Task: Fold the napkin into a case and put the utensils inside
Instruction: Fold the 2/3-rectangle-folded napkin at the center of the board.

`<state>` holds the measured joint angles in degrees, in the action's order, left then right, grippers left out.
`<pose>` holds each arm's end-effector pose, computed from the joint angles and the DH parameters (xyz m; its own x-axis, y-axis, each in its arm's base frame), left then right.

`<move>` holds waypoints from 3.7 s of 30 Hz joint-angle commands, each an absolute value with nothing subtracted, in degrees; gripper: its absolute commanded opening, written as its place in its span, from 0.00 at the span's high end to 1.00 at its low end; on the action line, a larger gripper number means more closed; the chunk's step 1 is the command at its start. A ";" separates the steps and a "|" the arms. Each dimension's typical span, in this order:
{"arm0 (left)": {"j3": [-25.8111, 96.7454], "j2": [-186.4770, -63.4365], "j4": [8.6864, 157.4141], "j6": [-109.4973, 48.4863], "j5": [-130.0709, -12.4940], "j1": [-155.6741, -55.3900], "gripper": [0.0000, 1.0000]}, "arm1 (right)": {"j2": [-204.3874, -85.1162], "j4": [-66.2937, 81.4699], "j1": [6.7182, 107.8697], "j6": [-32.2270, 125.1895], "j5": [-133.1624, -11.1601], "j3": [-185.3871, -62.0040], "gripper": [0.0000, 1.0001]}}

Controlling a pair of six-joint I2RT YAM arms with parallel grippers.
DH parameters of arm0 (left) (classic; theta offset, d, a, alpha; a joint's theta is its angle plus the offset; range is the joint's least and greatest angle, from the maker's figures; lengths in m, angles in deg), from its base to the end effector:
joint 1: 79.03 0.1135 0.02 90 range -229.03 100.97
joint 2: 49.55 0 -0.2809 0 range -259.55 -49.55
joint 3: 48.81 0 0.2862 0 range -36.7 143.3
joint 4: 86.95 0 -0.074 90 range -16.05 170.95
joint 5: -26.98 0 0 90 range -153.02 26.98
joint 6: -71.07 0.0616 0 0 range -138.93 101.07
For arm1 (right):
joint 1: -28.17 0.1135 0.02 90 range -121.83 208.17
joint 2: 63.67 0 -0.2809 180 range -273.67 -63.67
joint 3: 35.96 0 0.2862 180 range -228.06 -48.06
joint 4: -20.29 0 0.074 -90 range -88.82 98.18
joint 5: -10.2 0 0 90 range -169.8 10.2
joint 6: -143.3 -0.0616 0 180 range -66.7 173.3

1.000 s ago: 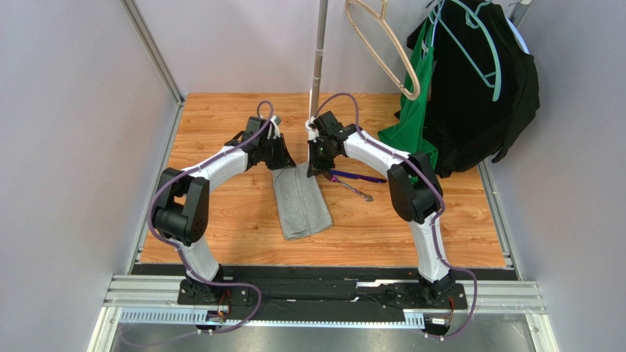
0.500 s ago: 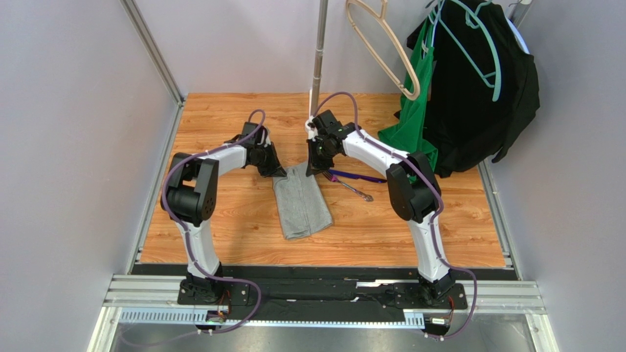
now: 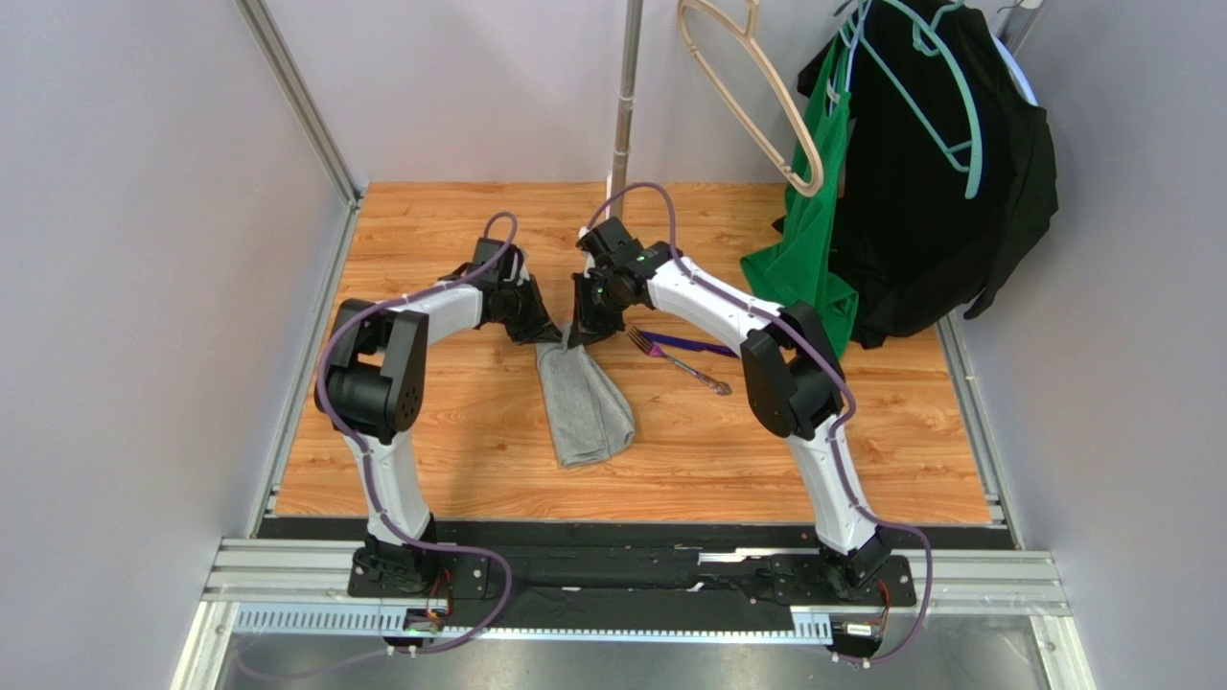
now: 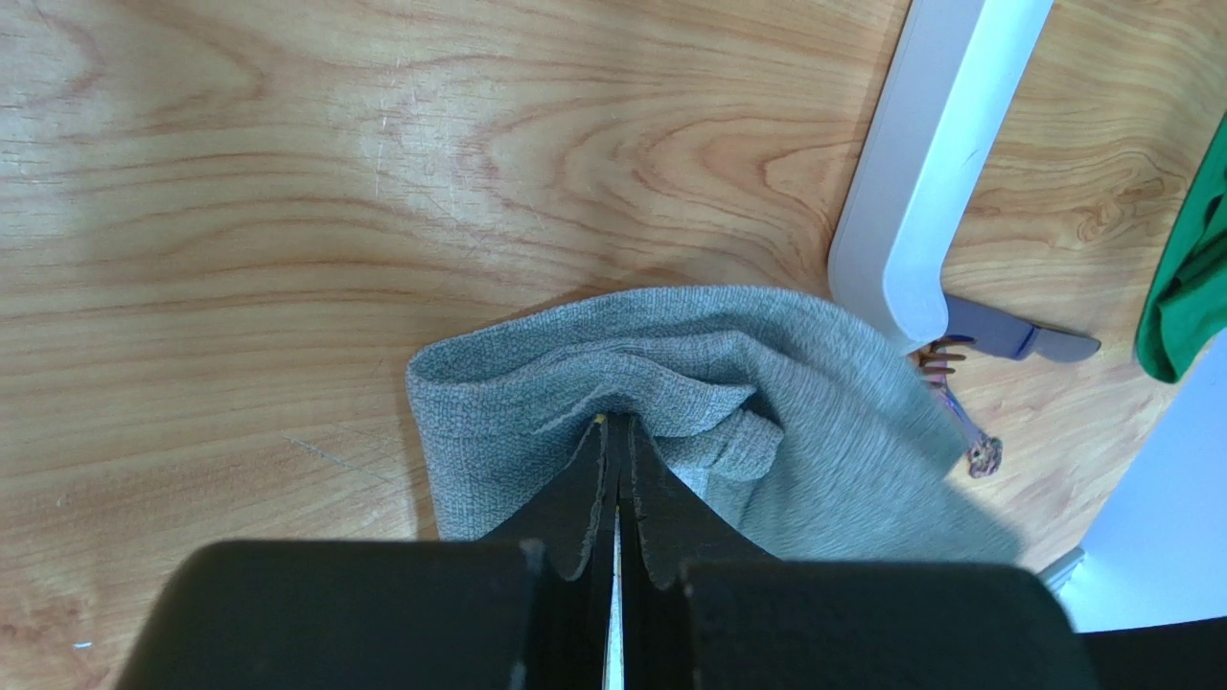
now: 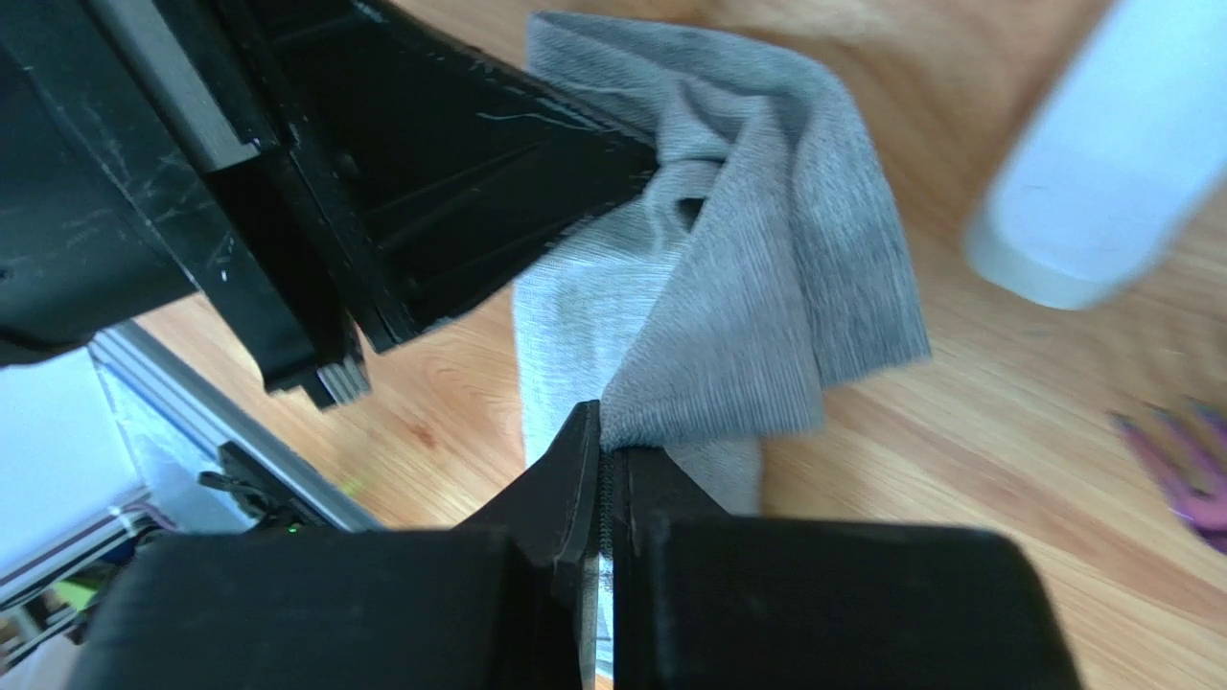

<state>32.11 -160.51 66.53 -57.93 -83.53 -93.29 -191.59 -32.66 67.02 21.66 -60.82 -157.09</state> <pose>0.4219 -0.1295 0.1226 -0.8915 -0.3816 -0.2443 -0.1842 0.7979 -0.5740 0.4107 0.3565 0.1870 -0.9508 -0.1289 -0.2817 -0.2608 0.8237 0.5035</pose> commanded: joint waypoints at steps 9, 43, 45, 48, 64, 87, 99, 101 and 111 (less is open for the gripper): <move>32.38 -160.91 68.82 -58.30 -84.46 -93.53 1.00 | -196.48 -20.92 68.07 8.21 -54.92 -155.47 1.00; 28.16 -145.78 48.17 -48.19 -75.43 -99.94 0.01 | -200.69 -15.63 67.54 1.79 -53.52 -152.74 1.00; 28.07 -146.49 48.34 -48.54 -74.63 -100.83 0.01 | -200.34 -15.64 67.46 1.70 -53.61 -152.56 1.00; 27.99 -148.60 48.17 -49.42 -76.20 -101.62 0.01 | -199.99 -15.81 67.46 1.62 -53.96 -152.39 1.00; 18.23 -146.23 55.10 -53.82 -75.15 -102.50 0.10 | -199.55 -14.76 67.37 1.35 -52.91 -151.86 1.00; 4.70 -136.92 66.53 -57.95 -76.55 -101.27 1.00 | -185.59 -20.74 66.49 22.70 -45.98 -145.55 0.29; -2.86 -134.01 76.55 -61.46 -80.86 -100.21 1.00 | -184.25 -9.05 63.76 19.02 -45.00 -137.18 0.26; -2.86 -134.36 76.73 -61.20 -81.12 -100.13 1.00 | -186.44 -8.35 63.76 17.97 -44.56 -139.10 0.26; -2.43 -135.16 76.38 -60.50 -80.95 -100.21 1.00 | -191.81 -3.69 64.90 11.30 -43.33 -145.70 0.27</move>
<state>-1.79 -134.32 77.24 -61.10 -80.93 -100.20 -191.24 -9.40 63.94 15.47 -44.54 -141.90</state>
